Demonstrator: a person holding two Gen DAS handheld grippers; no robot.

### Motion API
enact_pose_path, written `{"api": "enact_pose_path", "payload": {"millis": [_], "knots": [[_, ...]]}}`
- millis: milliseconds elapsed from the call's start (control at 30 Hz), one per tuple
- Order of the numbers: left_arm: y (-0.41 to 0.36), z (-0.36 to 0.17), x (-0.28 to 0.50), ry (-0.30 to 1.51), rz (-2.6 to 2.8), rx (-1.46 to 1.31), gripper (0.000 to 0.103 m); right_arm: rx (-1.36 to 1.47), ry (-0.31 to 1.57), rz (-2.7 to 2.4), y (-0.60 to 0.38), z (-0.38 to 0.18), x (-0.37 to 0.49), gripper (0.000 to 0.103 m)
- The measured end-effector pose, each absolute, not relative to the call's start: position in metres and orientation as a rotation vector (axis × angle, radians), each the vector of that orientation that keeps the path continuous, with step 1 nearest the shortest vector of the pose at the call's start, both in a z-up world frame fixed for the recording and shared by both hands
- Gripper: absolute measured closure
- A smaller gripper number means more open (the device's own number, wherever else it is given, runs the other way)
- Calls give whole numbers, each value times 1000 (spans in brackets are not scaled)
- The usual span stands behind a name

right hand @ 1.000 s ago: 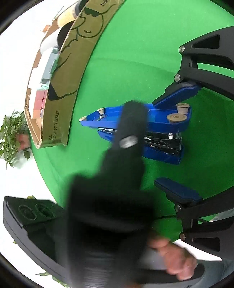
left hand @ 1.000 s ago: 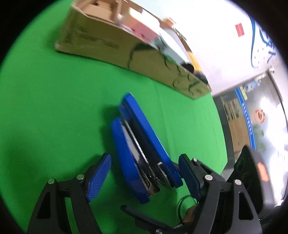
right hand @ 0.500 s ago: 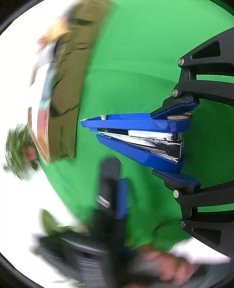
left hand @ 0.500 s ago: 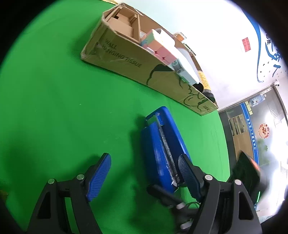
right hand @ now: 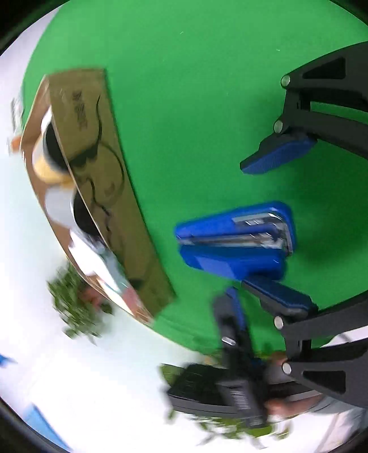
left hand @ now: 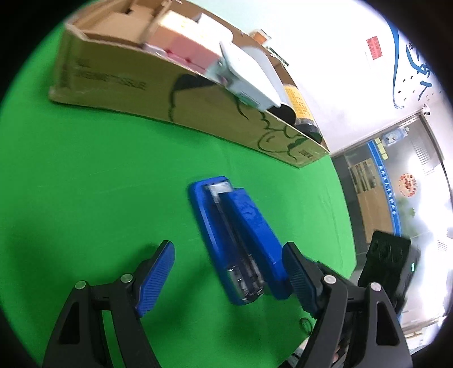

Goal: Organize rigid objects
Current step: 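Reach both grippers to the blue stapler and grasp it, then lift the blue stapler and lower it into the box's end compartment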

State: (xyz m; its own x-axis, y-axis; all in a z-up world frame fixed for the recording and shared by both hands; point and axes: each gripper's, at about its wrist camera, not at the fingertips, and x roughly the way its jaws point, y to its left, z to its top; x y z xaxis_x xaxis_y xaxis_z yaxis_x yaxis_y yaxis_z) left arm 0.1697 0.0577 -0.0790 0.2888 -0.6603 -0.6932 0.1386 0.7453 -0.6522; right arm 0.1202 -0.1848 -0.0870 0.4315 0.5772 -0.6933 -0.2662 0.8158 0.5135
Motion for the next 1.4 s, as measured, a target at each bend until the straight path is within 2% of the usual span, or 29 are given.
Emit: {"api": "enact_pose_path", "payload": {"millis": [167,267,367,433,467,600,833,1067,1133,1167,1400], "knots": [[45,-90,181,1219,-620,-581,25,87,934,528,-166,-78,92,22],[40,-92,182,1235,-633,-591,25,-15,950,522,-139,-88,91,32],[37,-92,181,1233,-635,-589,25,-106,925,497,-129,-89,85,32],[37,-91,179,1229,-633,-591,25,-170,911,468,-120,-90,80,39],[35,-91,180,1228,-632,-591,25,-180,909,441,-119,-89,79,46],[34,-90,179,1227,-609,-567,32,-27,949,456,-131,-85,87,46],[35,-89,175,1235,-622,-562,35,202,1029,516,-149,-84,96,48],[39,-67,162,1168,-588,-447,38,180,1000,554,-130,-81,100,50],[48,-55,160,1137,-572,-456,46,176,979,566,-120,-70,101,50],[53,-49,160,1117,-569,-462,50,184,963,583,-117,-64,102,62],[91,-15,172,1017,-540,-486,52,147,893,639,-82,-27,122,60]]}}
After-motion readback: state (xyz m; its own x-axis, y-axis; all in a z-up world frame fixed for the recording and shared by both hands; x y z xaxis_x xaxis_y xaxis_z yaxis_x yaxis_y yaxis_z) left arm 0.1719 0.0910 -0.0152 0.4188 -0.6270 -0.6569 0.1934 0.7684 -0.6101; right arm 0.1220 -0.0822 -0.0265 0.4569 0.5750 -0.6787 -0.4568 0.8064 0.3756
